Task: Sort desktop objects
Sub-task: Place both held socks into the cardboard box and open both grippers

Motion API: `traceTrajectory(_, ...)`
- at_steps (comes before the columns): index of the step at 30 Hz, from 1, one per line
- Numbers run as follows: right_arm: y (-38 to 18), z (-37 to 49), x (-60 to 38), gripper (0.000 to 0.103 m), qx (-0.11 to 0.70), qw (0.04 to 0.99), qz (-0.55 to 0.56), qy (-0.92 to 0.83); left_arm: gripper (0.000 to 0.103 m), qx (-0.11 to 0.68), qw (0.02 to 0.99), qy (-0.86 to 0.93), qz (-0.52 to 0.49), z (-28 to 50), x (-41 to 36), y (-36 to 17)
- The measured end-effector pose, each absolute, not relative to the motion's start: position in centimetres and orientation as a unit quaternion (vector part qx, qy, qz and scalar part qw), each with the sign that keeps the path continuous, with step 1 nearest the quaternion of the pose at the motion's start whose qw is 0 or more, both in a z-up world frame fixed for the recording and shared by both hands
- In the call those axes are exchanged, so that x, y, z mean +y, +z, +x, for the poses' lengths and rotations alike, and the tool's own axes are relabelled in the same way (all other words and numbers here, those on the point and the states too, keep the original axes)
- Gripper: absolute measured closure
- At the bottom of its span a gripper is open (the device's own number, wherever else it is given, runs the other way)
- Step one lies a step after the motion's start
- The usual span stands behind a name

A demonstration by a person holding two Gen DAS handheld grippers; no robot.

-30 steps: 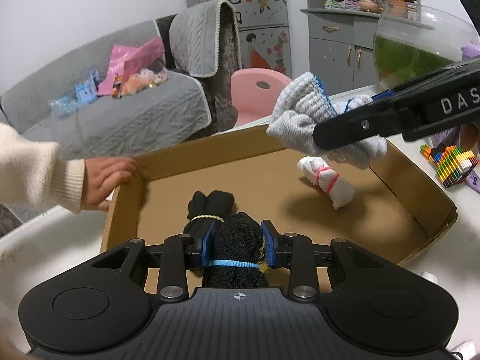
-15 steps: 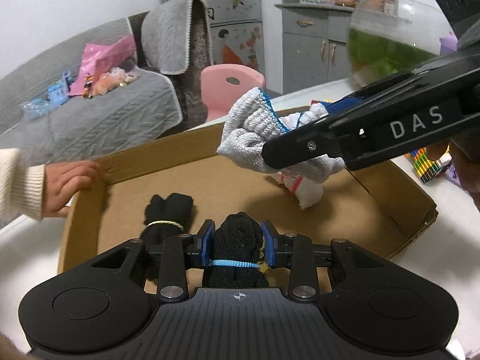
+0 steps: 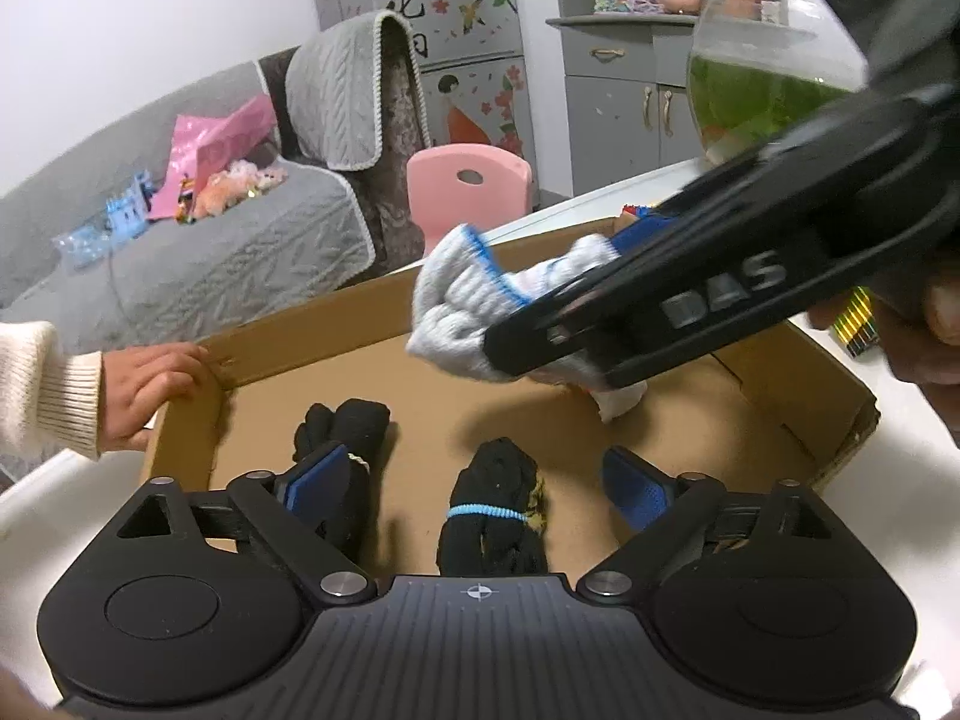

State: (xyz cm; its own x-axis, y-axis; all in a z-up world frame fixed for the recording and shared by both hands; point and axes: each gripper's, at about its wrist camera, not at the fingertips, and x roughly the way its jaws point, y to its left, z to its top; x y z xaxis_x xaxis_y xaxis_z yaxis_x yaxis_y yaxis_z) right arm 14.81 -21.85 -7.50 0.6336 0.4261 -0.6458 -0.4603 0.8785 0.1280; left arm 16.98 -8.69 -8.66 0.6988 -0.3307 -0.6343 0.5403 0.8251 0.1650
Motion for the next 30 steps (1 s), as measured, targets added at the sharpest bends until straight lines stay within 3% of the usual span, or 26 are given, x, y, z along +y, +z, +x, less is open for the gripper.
traceTrajectory(8, -8.3, 14.8, -21.0, 0.045, 0.352, 0.904, -0.04, 0.24, 0.0, 0.271, 0.913, -0.251, 0.174, 15.1, -8.1, -7.4)
traceTrajectory(10, -8.0, 14.6, -21.2, 0.03, 0.343, 0.908, -0.038, 0.238, 0.0, 0.263, 0.916, -0.247, 0.176, 14.8, -7.9, -6.8)
traceTrajectory(11, -7.8, 14.4, -21.3, 0.028, 0.336, 0.911, -0.038, 0.237, 0.0, 0.26, 0.917, -0.244, 0.177, 14.6, -7.8, -6.6)
traceTrajectory(24, -3.9, 5.5, -25.0, 0.025, 0.28, 0.934, 0.022, 0.222, 0.0, 0.2, 0.957, -0.174, 0.115, 8.3, -0.4, 0.3)
traceTrajectory(30, -5.8, 2.3, -25.6, 0.023, 0.278, 0.934, 0.046, 0.222, 0.0, 0.237, 0.96, -0.121, 0.085, 5.2, 3.6, -2.2)
